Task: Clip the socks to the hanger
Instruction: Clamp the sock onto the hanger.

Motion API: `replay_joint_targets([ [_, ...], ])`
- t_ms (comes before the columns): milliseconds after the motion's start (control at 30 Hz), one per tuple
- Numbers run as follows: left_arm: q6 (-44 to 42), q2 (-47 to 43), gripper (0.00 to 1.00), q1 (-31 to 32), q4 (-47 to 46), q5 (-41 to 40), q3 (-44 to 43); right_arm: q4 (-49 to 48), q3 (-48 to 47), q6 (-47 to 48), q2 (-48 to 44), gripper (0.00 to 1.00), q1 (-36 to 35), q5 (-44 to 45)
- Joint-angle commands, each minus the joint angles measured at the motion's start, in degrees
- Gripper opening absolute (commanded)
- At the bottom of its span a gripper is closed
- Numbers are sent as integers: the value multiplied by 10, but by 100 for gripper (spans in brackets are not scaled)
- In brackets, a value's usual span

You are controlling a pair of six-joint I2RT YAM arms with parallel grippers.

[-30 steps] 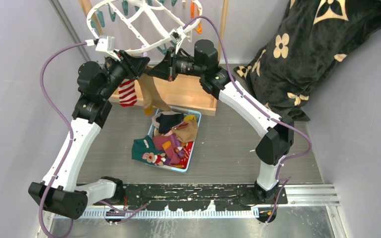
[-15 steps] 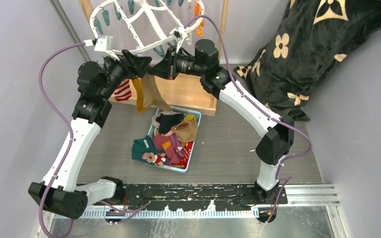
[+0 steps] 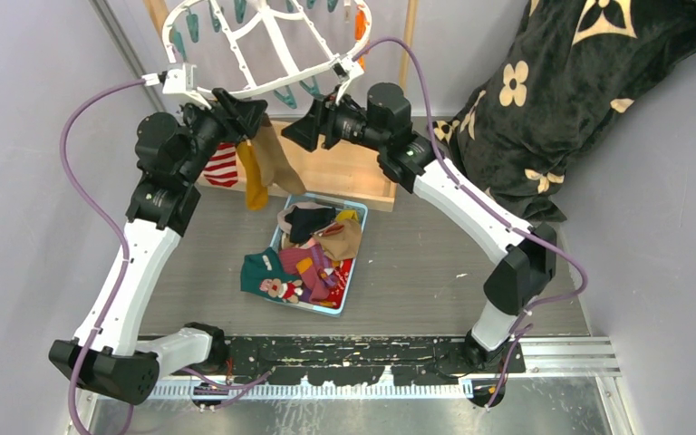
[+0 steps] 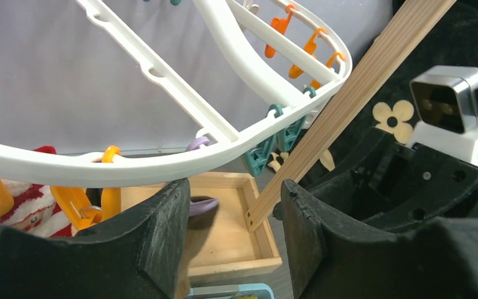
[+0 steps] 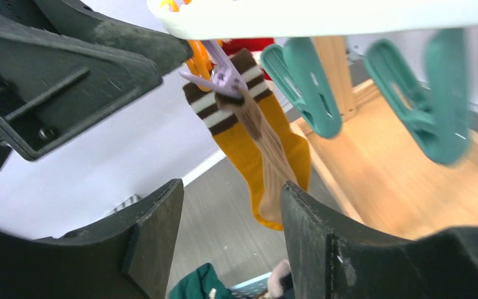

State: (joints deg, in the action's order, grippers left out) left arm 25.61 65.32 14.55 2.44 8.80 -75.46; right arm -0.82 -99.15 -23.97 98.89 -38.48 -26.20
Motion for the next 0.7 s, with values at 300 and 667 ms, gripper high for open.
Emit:
replay_joint_targets([
  [300, -2, -52, 71, -7, 109, -50, -106, -71, 78, 100, -86, 71, 5, 147],
  [667, -5, -55, 70, -7, 111, -49, -106, -127, 90, 113, -53, 71, 8, 142],
])
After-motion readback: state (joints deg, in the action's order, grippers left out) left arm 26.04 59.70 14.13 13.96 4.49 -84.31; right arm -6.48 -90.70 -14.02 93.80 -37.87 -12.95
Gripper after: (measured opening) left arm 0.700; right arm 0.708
